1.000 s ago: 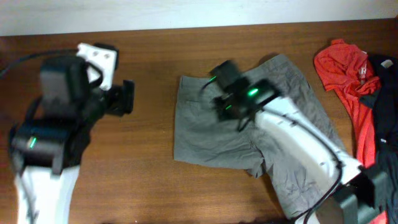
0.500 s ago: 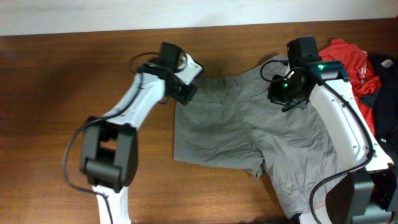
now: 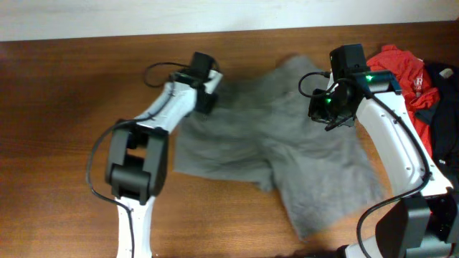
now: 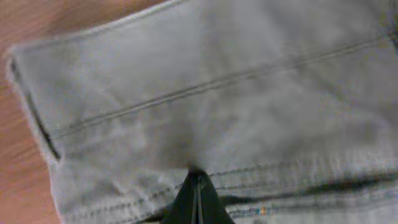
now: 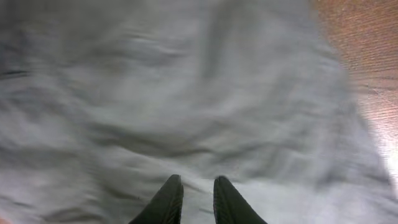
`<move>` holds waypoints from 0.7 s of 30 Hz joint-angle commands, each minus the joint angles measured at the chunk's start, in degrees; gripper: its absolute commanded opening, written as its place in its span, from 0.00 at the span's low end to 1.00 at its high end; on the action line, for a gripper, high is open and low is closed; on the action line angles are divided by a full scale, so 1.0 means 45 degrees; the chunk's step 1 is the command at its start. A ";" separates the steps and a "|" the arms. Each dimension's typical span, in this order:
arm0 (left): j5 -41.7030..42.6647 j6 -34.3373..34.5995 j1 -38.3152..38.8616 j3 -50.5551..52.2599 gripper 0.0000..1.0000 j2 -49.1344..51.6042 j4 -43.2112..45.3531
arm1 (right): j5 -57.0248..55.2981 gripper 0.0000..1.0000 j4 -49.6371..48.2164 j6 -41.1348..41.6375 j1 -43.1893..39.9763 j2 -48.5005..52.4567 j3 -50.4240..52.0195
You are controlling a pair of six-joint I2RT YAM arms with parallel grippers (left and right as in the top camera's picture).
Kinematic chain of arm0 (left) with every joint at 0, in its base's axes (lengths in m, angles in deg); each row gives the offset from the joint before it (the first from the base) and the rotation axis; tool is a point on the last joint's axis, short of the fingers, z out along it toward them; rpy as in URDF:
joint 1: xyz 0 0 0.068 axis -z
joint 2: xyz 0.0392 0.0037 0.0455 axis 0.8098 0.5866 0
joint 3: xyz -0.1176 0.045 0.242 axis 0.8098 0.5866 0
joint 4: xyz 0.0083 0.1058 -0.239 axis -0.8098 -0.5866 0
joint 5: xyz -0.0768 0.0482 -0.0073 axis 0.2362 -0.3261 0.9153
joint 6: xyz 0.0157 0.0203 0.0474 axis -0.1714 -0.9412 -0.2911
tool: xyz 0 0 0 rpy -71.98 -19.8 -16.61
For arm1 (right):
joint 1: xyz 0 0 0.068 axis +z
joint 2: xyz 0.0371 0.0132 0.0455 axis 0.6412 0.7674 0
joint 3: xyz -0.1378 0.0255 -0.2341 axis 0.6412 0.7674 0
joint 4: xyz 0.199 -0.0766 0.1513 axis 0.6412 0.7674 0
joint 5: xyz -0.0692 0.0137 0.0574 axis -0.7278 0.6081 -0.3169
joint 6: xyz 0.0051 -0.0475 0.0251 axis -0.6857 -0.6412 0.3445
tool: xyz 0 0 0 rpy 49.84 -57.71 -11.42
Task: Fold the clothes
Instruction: 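Grasp the shorts waistband with the left gripper and spread it leftward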
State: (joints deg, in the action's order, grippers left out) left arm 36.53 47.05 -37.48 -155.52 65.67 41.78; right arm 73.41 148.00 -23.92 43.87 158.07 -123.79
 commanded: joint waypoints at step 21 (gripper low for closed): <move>-0.0403 0.2273 -0.5338 0.1107 0.00 -0.0544 -0.2987 | -0.2244 0.04 -0.3512 -0.0991 0.1122 0.5872 0.1321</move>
State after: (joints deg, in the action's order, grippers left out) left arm 33.14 56.71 -61.59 -152.98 62.31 29.92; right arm 73.11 133.24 -30.74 51.58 179.81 -118.43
